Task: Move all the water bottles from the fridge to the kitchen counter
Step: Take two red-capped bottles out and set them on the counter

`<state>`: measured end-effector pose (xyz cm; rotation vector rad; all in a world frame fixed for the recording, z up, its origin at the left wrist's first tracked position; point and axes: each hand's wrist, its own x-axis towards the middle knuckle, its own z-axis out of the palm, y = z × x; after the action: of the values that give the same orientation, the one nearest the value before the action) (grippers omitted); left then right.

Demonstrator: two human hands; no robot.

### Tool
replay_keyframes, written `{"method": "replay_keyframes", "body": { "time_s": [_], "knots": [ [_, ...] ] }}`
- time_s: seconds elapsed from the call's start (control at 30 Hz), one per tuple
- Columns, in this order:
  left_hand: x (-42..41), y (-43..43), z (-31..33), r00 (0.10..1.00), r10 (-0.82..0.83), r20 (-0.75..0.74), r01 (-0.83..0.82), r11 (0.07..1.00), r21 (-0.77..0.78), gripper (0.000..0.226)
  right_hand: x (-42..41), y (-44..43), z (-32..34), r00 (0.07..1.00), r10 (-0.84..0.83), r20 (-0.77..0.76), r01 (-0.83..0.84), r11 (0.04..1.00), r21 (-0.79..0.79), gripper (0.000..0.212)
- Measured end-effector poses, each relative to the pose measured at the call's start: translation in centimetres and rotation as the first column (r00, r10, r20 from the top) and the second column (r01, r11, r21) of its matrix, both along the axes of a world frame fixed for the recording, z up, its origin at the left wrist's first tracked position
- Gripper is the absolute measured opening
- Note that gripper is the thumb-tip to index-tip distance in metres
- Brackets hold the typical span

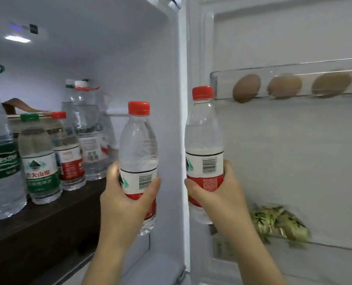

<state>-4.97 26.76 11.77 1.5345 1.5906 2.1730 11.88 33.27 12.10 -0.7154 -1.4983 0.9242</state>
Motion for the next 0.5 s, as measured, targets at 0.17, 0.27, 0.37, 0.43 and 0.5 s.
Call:
{"method": "replay_keyframes", "body": {
  "time_s": [0.17,0.27,0.37,0.43,0.5],
  "knots": [
    [6.3,1.5,-0.2,0.982,-0.188,-0.03,0.188,0.982,-0.019,0.05,7.5,-1.9,0.3,0.985,-0.168,-0.03,0.168,0.986,-0.002,0.048],
    [10.6,2.0,-0.5,0.957,-0.285,-0.049,0.284,0.958,-0.028,0.047,11.6,-3.2,0.1,0.952,-0.303,-0.03,0.304,0.953,0.013,0.047],
    [15.5,2.2,-1.1,0.921,-0.387,-0.051,0.385,0.922,-0.038,0.044,16.3,-4.9,-0.2,0.909,-0.415,-0.019,0.416,0.909,0.029,0.046],
    [19.1,2.1,-1.6,0.896,-0.441,-0.044,0.44,0.897,-0.034,0.045,19.8,-6.1,-0.6,0.859,-0.513,-0.003,0.512,0.858,0.038,0.046],
    [22.9,2.0,-2.1,0.873,-0.487,-0.035,0.485,0.873,-0.038,0.045,23.7,-7.4,-1.1,0.796,-0.605,0.018,0.604,0.796,0.039,0.048]
  ]
}}
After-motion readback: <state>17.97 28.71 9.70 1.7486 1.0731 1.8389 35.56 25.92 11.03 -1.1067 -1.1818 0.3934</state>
